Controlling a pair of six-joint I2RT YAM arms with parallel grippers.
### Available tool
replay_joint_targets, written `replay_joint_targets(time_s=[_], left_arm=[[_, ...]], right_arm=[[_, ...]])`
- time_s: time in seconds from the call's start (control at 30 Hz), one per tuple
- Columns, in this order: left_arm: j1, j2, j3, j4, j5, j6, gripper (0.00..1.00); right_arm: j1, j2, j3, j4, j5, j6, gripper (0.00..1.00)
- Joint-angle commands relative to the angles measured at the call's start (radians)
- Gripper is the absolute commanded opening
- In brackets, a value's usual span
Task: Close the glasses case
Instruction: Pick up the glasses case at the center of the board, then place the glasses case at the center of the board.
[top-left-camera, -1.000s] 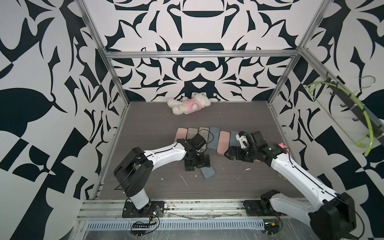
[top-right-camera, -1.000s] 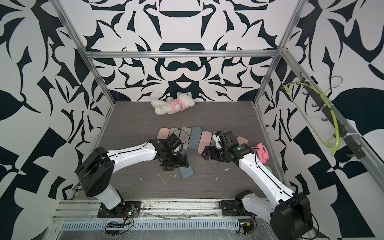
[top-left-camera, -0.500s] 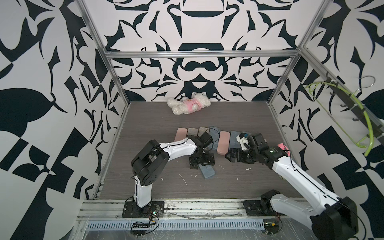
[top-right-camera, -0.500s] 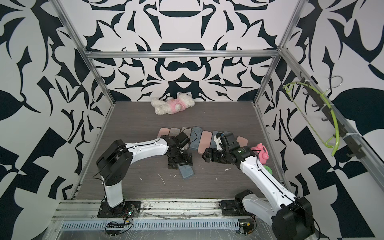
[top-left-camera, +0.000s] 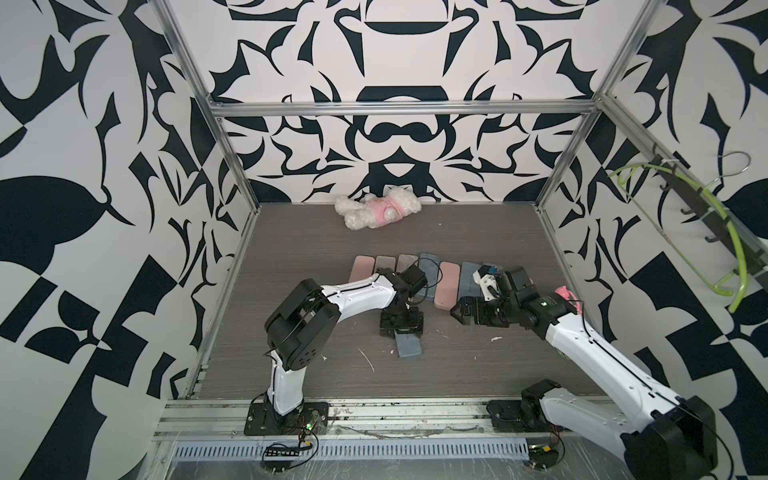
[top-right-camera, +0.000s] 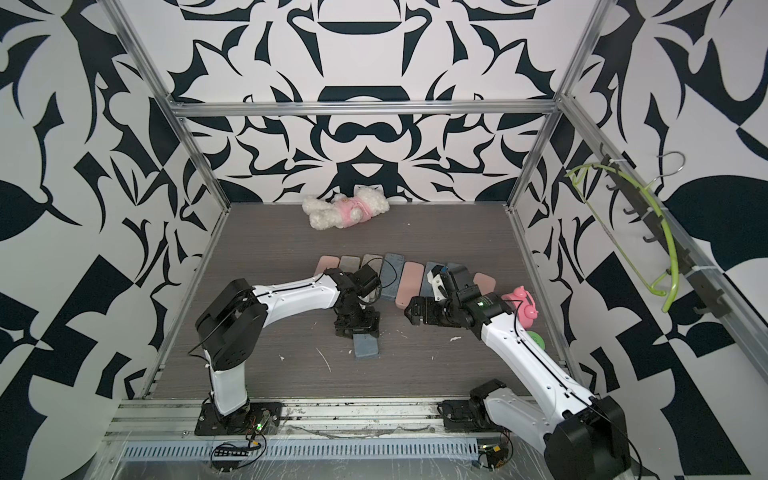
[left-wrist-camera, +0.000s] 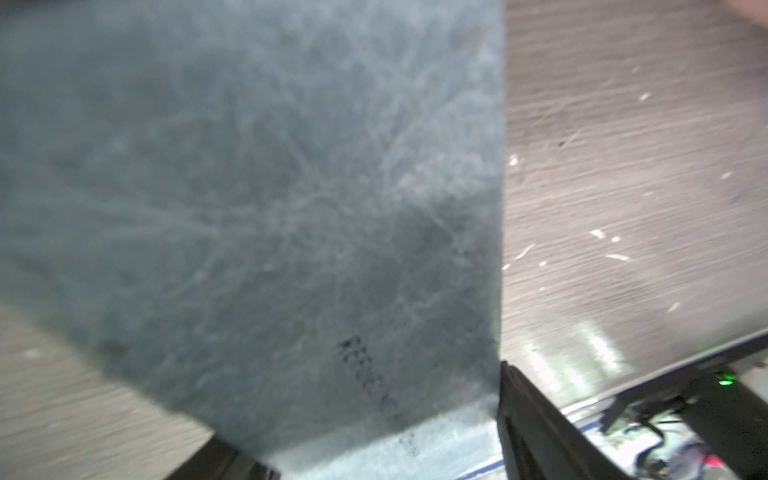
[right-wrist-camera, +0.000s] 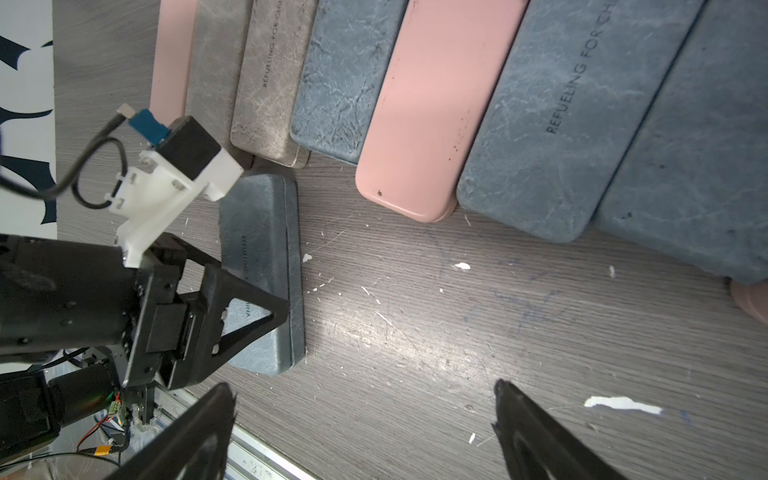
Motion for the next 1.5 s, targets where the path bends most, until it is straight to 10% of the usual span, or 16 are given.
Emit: replay_joint_targets(time_s=[0.0, 0.53, 0.9, 1.47], left_arm=[[-0.001, -0.036, 0.019, -0.116, -0.064, 0.078, 0.76], [0.065, -0.303, -0.08, -0.169, -0.147, 0.157, 0.74], [0.34, -0.438, -0.06, -0.252, -0.133, 0.319, 0.73], [0.601, -0.133, 0.17, -0.229, -0.318, 0.681, 0.72]], right_arm=[[-0.003, -0.007, 0.02, -0.006, 0.007, -0.015, 0.99], [-0.003, 0.065, 0.08, -0.004, 0.011, -0.014, 0.99], [-0.003, 0.085, 0.098, -0.005, 0.013, -0.013, 0.99], [-0.01, 0.083, 0.114, -0.055, 0.053, -0.027, 0.99]])
